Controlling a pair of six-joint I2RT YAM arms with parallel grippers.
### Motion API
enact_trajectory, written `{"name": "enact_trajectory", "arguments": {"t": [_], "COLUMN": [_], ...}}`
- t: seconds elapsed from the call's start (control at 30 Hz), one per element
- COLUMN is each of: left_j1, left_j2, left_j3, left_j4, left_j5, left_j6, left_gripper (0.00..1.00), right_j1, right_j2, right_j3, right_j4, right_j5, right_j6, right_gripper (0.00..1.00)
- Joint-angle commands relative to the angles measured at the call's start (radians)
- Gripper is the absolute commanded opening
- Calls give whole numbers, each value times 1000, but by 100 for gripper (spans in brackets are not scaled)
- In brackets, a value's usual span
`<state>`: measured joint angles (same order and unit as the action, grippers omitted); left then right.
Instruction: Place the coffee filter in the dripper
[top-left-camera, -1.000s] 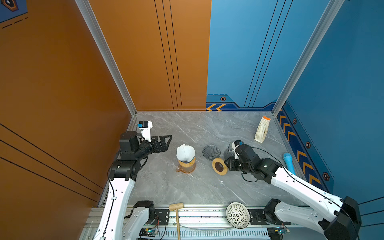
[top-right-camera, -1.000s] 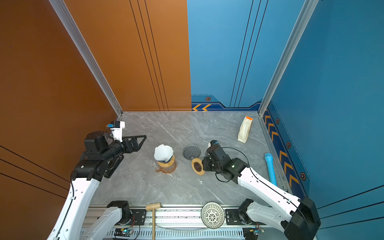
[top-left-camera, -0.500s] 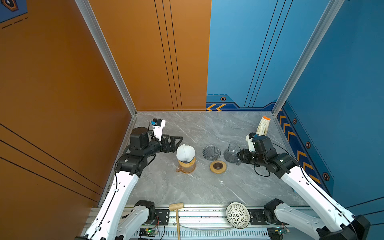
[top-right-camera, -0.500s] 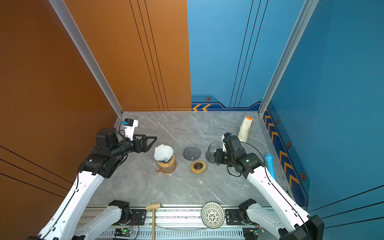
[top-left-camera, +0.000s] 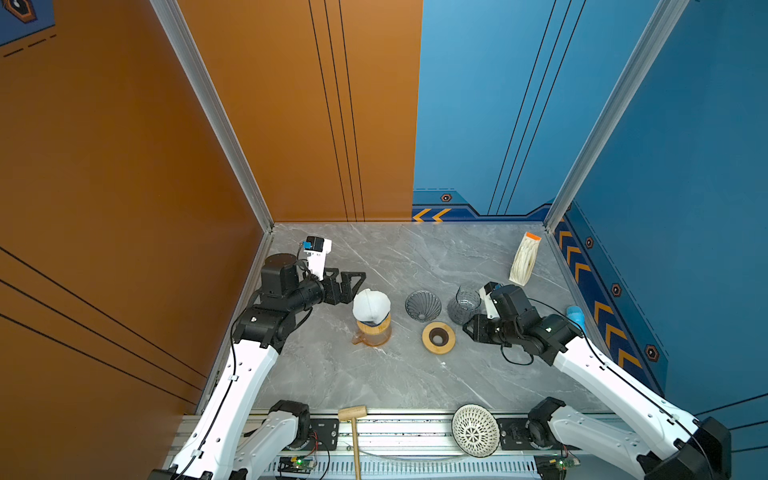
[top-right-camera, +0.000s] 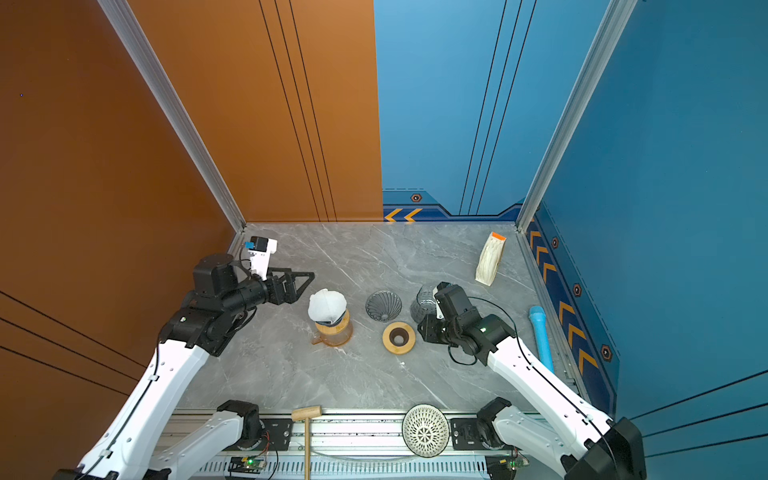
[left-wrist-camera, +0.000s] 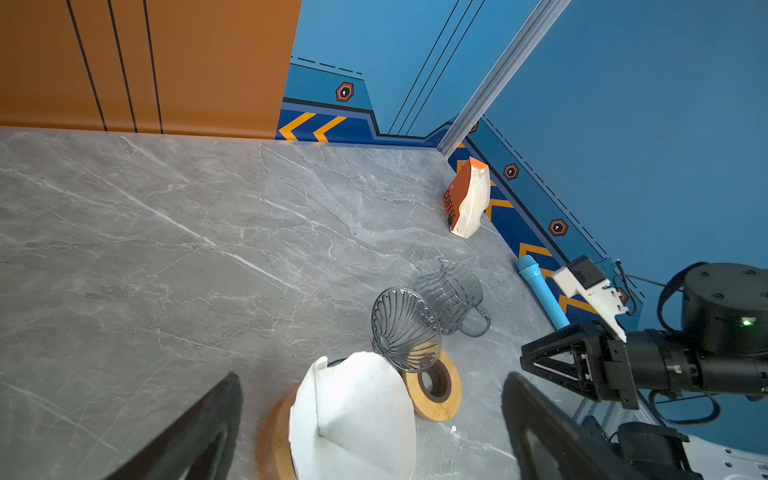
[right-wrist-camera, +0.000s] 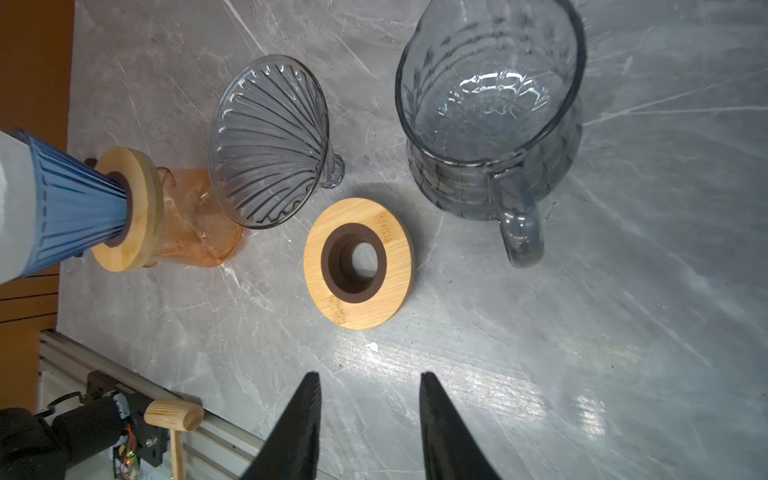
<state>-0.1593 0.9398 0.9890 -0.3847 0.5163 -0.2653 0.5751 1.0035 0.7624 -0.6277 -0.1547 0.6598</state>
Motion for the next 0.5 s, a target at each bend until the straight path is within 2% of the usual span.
{"name": "enact_trajectory", "arguments": {"t": [0.0, 0.23, 0.47], "left_j1": [-9, -4, 7], "left_j2": [-7, -40, -61], "left_j3": [-11, -33, -64], "left_j4": [0, -50, -57], "left_j5": [-14, -19, -19], "left_j6": [27, 51, 49], "left_gripper": [98, 98, 98], "right_j1": [20, 26, 27], "right_j2": [0, -10, -2], "right_j3": [-62, -200, -350], "right_j4": [91, 240, 476], "right_j5": [8, -29, -59], "right_j6": [109, 240, 378], "right_gripper": [42, 43, 48]}}
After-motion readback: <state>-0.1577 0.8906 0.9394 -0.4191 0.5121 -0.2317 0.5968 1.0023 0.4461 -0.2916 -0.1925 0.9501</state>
